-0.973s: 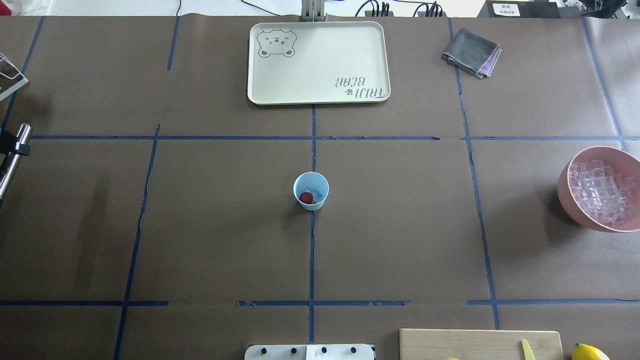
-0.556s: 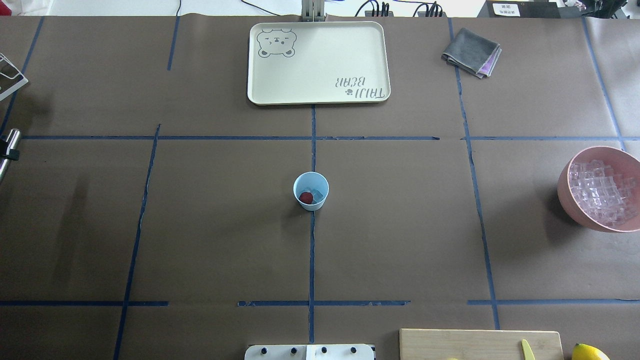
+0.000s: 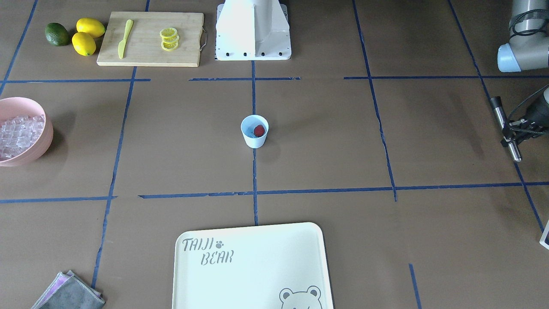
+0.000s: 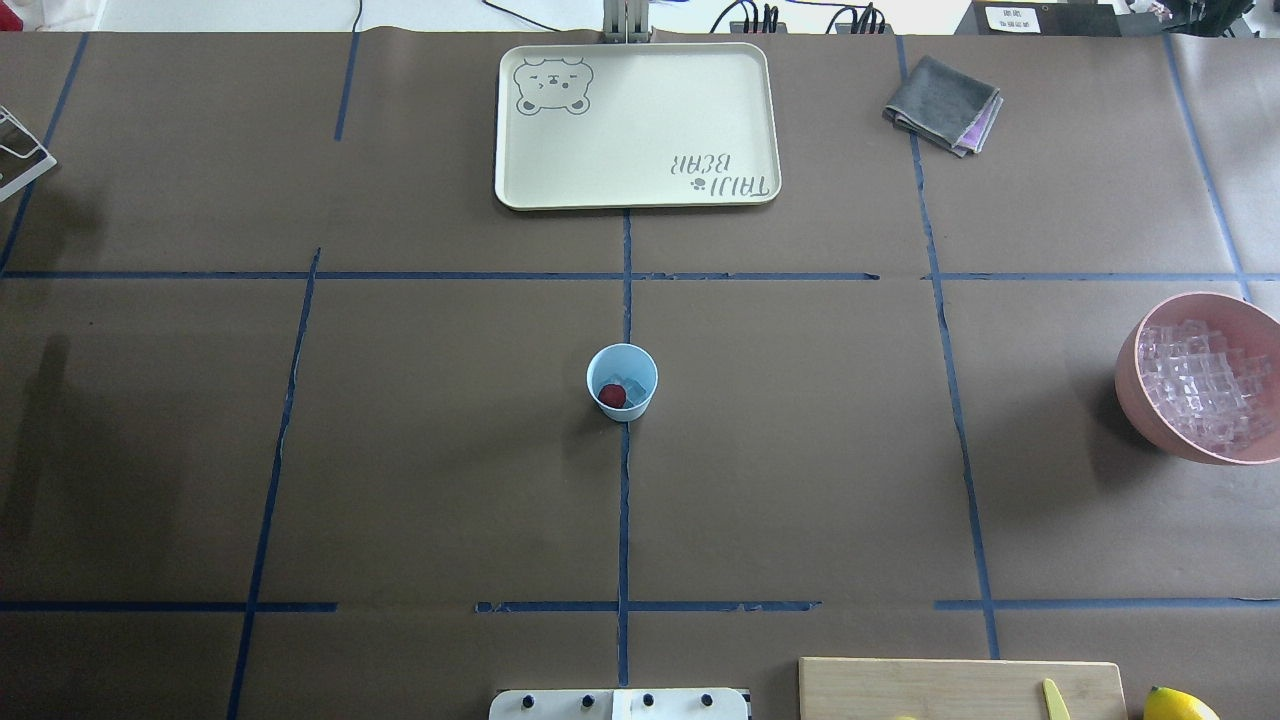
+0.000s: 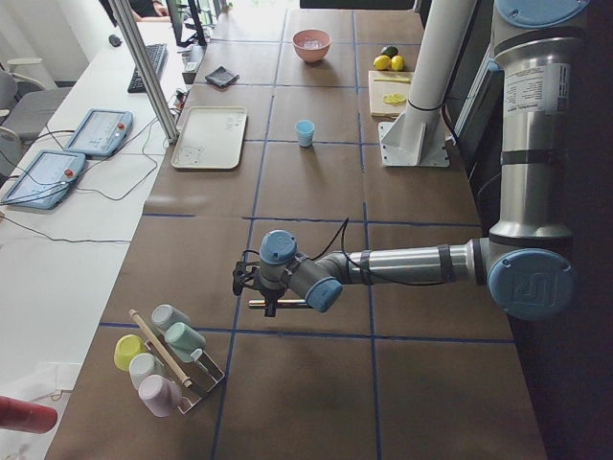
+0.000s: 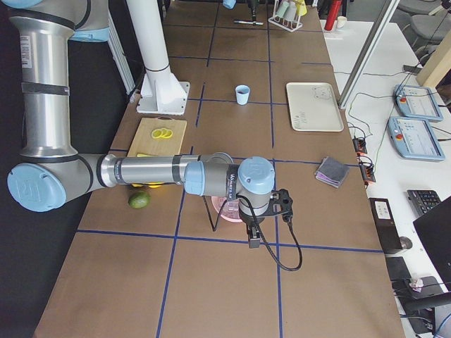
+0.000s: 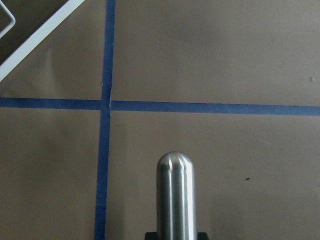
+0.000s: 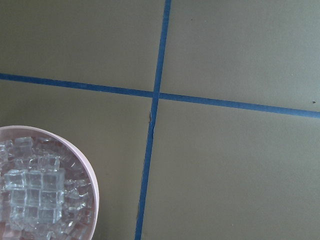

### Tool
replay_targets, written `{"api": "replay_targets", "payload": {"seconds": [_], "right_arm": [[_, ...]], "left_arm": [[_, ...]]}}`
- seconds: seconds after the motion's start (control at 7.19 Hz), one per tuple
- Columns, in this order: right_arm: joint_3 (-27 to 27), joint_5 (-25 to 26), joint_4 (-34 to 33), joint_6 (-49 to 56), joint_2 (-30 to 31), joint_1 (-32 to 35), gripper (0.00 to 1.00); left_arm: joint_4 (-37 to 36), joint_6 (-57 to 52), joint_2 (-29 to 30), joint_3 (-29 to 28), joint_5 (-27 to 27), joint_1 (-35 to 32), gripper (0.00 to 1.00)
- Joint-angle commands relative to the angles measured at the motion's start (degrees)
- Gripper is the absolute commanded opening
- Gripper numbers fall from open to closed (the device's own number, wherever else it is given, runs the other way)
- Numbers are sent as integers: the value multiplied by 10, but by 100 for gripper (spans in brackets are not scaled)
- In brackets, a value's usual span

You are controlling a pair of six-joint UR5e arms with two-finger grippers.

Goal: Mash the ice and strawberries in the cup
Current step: 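Open the left gripper to release the muddler and raise it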

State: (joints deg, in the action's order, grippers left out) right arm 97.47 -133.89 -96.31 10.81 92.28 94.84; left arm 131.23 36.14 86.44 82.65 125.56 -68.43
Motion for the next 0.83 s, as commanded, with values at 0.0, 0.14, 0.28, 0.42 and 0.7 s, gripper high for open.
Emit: {"api": "replay_targets", "payload": {"seconds": [0.0,0.14,0.28,0.42,0.7], "right_arm": [[0,0,1,0,-1,0,99],[0,0,1,0,-1,0,99],[0,0,1,0,-1,0,99],[0,0,2,0,-1,0,99],[0,0,2,0,-1,0,99]], "left_arm": [[1,-10,1,-6,-3,8,0],[2,-12,1,-6,-3,17,0],[2,-11,1,-6,-3,29,0],[2,-11,1,-6,-3,33,1],[3,-12,0,-13,-3,34,86]]}}
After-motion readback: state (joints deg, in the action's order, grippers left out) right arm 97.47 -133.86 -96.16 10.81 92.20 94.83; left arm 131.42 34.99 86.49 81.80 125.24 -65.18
